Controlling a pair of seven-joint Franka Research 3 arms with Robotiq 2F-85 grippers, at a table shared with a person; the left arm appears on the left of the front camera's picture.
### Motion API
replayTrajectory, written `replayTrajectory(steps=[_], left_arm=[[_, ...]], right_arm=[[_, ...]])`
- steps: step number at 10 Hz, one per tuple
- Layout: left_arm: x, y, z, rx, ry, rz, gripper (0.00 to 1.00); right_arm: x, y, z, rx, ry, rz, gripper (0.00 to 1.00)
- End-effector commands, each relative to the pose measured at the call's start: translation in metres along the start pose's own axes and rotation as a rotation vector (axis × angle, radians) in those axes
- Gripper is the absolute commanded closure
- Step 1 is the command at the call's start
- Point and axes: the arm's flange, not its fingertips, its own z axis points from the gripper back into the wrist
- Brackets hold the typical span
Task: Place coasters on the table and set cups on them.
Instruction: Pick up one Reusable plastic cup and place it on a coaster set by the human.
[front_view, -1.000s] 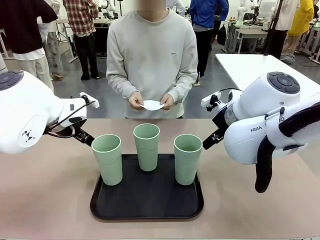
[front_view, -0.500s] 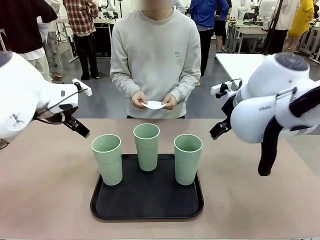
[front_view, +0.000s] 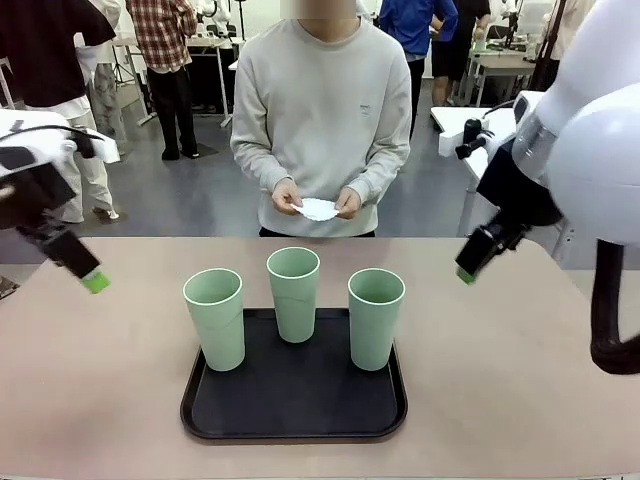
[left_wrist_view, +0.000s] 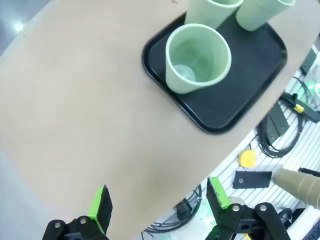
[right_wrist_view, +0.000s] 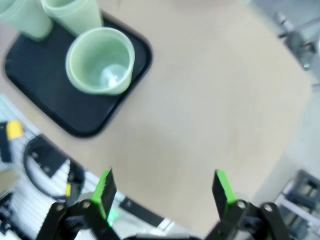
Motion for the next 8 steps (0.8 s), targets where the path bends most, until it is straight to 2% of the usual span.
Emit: replayTrajectory(steps=[1,5,6,7,8], left_arm=[[0.015,0.003,-0.016,0.023,-0.008,-0.011,0.00],[0.007,0.000,-0.008,0.014,0.000,-0.005,0.00],[0.005,0.022,0.018,-0.267,-0.096,0.062,0.00],[0.004,0.049,0.043,-0.499,-0.196,0.217,0.00],[0.001,0.072,0.060,-0.674,-0.287,0.344,0.00]], right_arm=[[0.015,-0.010,-0.009,-0.013,-0.058,-0.016,0.00],[0.006,-0.005,-0.001,-0.008,-0.035,-0.008,0.00],[-0.008,-0.031,0.030,0.267,-0.136,-0.168,0.00],[-0.029,-0.068,0.050,0.490,-0.222,-0.343,0.00],[-0.055,-0.107,0.062,0.683,-0.312,-0.533,0.00]])
